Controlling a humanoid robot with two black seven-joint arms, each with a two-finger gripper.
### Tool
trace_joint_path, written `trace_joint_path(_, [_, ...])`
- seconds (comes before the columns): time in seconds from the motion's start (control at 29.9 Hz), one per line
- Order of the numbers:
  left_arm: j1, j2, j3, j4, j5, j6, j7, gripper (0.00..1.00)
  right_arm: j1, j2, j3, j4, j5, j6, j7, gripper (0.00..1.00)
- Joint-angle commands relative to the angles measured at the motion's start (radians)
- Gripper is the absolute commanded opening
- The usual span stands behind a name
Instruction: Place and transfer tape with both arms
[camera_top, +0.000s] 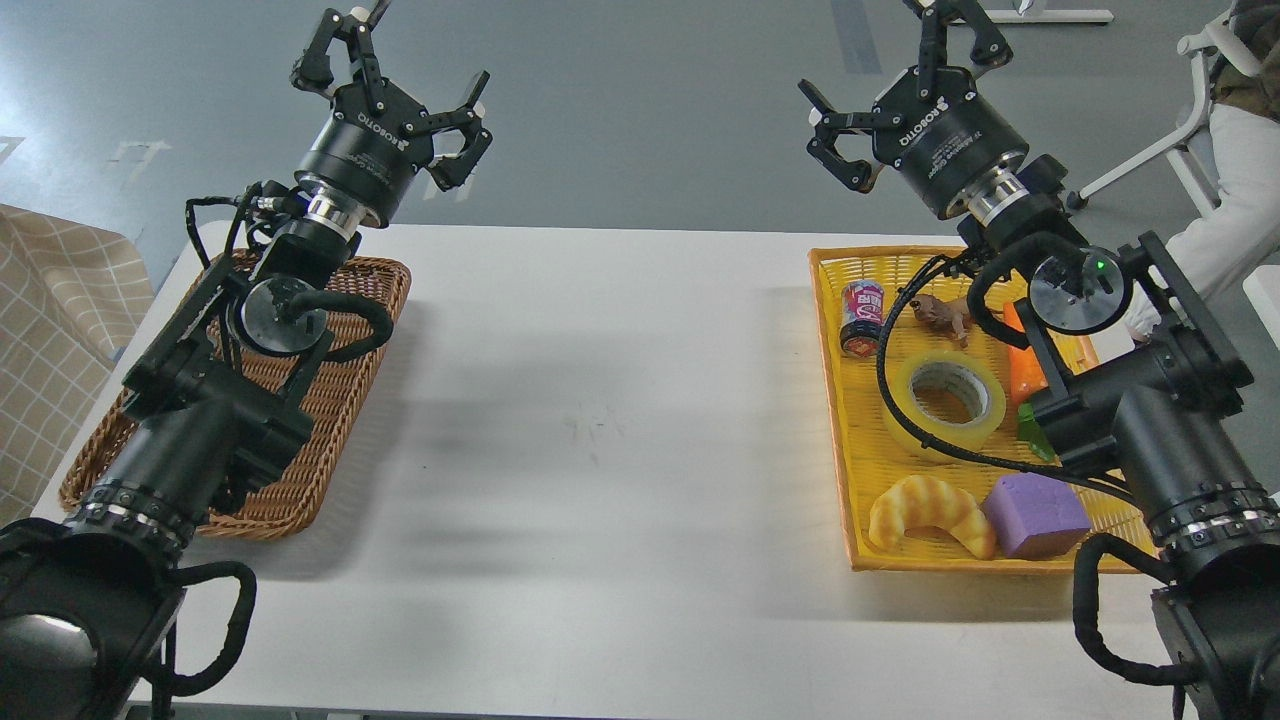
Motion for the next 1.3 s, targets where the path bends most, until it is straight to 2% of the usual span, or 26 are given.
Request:
trace_joint_path(0.0, [-0.001, 0.002, 0.0, 0.0, 0.0, 0.0, 0.001, 0.98, -0.004, -0.003, 0.002, 0.0, 0.0, 0.0, -0.001, 1.0])
trace_joint_path(1.27, [-0.007, 0.002, -0.005, 0.005, 0.0, 0.0, -0.011, 0.98, 0.007, -0.004, 0.005, 0.017, 0.0, 0.0, 0.006, 1.0])
